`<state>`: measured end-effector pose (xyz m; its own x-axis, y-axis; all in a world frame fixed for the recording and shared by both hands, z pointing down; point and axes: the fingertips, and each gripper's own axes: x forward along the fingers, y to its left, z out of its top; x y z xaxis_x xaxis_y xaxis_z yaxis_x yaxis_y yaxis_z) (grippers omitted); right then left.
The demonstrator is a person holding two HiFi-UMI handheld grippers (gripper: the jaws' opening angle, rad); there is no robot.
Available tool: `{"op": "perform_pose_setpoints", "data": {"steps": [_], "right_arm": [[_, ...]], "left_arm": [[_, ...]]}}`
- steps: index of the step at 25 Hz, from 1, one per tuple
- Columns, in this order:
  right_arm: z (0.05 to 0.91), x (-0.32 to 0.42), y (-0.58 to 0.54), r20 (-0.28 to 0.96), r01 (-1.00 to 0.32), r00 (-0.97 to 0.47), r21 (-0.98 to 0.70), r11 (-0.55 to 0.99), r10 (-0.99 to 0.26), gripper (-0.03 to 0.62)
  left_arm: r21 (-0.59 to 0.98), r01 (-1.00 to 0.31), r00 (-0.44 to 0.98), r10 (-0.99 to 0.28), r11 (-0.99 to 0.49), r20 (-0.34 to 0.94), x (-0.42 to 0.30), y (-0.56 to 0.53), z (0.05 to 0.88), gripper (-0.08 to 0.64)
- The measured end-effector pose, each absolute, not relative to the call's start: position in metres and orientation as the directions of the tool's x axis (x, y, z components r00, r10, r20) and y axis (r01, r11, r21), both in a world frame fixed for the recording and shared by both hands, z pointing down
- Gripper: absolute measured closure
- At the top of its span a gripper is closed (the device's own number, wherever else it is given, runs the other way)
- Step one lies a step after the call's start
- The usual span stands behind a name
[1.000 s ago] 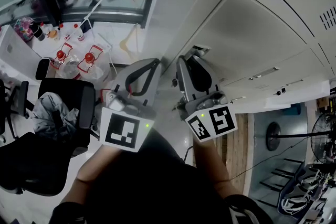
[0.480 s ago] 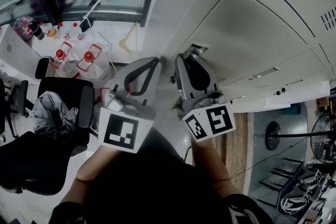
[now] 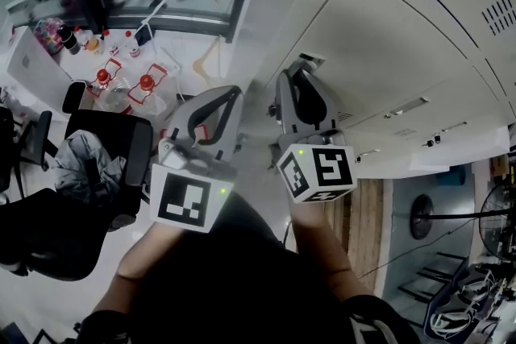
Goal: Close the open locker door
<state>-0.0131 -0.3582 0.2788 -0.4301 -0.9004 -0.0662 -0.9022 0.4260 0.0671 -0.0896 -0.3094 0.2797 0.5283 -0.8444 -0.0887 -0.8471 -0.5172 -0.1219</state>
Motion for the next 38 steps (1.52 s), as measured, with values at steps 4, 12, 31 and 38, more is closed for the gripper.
{"op": "perform_pose_setpoints", "data": {"steps": [4,12,31,38], "right_arm": [[0.274,-0.011,-0.342,-0.081,-0.908,-0.418,0.061,0.414,-0.905,0.522],[0.270,0.004,-0.286,-0.111,-0.922,-0.385,0.091,0.376,-0.916,0.575],[0.269,0.058,-0.202,-0.168,-0.955,-0.283,0.137,0.262,-0.944,0.575],[0.268,0.079,-0.198,-0.166,-0.953,-0.298,0.113,0.282,-0.940,0.575]], "left_arm": [[-0.126,-0.853,0.520,-0.848,-0.507,-0.101,-0.094,-0.293,0.276,0.561],[-0.132,-0.850,0.524,-0.846,-0.511,-0.101,-0.088,-0.261,0.274,0.561],[-0.164,-0.855,0.510,-0.854,-0.492,-0.102,-0.071,-0.201,0.274,0.561],[-0.163,-0.870,0.484,-0.868,-0.465,-0.109,-0.058,-0.195,0.268,0.561]]}}
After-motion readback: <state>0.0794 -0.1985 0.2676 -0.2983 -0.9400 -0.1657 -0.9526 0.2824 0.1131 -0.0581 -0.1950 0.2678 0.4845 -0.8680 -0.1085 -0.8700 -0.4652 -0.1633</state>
